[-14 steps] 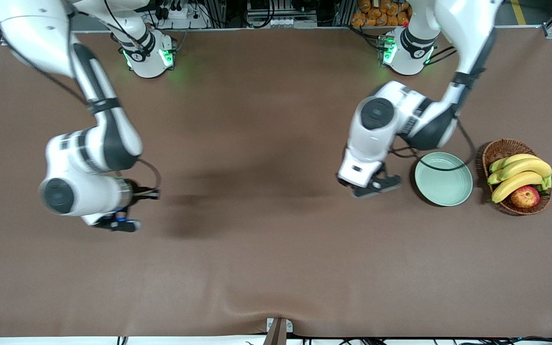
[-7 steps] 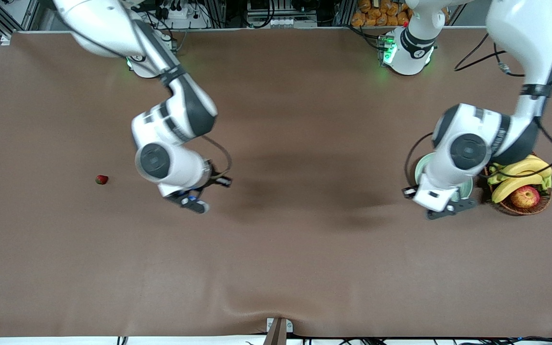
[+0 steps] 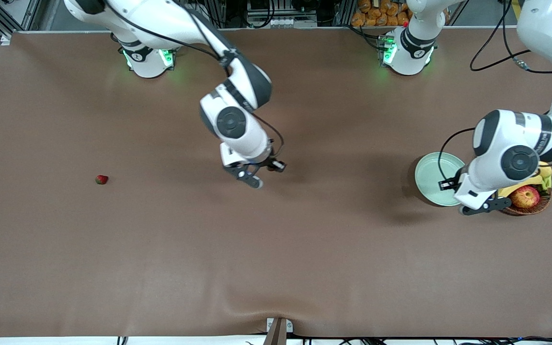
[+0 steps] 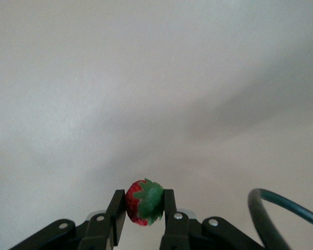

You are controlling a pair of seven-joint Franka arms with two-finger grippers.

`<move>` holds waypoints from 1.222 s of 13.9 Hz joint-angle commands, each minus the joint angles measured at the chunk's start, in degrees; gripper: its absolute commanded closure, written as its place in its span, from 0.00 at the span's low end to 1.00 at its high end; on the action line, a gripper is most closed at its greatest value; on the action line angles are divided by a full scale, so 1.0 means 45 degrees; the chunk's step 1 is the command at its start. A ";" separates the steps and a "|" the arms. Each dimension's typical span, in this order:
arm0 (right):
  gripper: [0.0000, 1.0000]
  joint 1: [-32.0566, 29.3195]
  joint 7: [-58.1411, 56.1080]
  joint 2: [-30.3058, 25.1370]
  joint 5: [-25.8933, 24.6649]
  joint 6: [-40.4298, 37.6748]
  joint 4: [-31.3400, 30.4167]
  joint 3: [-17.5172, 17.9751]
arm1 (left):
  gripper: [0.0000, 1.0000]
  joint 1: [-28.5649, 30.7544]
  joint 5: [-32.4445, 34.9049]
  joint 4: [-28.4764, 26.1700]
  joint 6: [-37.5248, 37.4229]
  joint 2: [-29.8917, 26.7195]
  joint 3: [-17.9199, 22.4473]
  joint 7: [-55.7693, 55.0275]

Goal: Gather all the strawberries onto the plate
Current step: 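Carry the strawberry to the plate with the left gripper while the right gripper follows, then release the strawberry onto the plate while the right gripper sets its strawberry down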

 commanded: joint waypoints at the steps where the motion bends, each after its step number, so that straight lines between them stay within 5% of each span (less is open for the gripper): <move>1: 0.96 0.0805 0.0911 0.0890 0.0002 0.1377 0.0200 -0.0185 | 1.00 0.0377 -0.0212 -0.0419 -0.0084 -0.0013 -0.0185 0.0646; 4: 0.95 0.1411 0.1184 0.1613 0.0002 0.1928 0.0511 -0.0244 | 1.00 0.0377 -0.0212 -0.0576 -0.0026 0.0398 -0.0165 0.0861; 6: 0.84 0.1801 0.1573 0.1926 -0.0017 0.1928 0.0805 -0.0283 | 1.00 0.0377 -0.0212 -0.0965 -0.0006 0.0438 -0.0165 0.0978; 7: 0.50 0.1803 0.1653 0.1927 -0.0017 0.1928 0.0825 -0.0283 | 1.00 0.0455 -0.0212 -0.1102 0.0072 0.0476 -0.0146 0.1076; 8: 0.01 0.1803 0.1712 0.1927 -0.0037 0.1909 0.0825 -0.0283 | 1.00 0.0552 -0.0212 -0.1162 0.0188 0.0554 -0.0165 0.1135; 11: 0.00 0.1843 0.1654 0.1792 -0.0271 0.1656 0.0923 -0.0517 | 1.00 0.0572 -0.0154 -0.1143 0.0870 0.0983 -0.0126 0.1252; 14: 0.00 0.1026 0.1517 0.1518 -0.0310 -0.0621 0.1913 -0.0576 | 0.96 0.0670 -0.0036 -0.1026 0.1361 0.1433 -0.0107 0.1291; 16: 0.00 0.0322 0.1052 0.1304 -0.0582 -0.1954 0.2231 -0.0595 | 0.13 0.0690 -0.0017 -0.1026 0.1361 0.1551 -0.0087 0.1330; 17: 0.00 -0.0223 0.0487 0.1012 -0.0622 -0.2558 0.2232 -0.0576 | 0.00 0.0690 0.0003 -0.1026 0.1342 0.1493 -0.0106 0.1350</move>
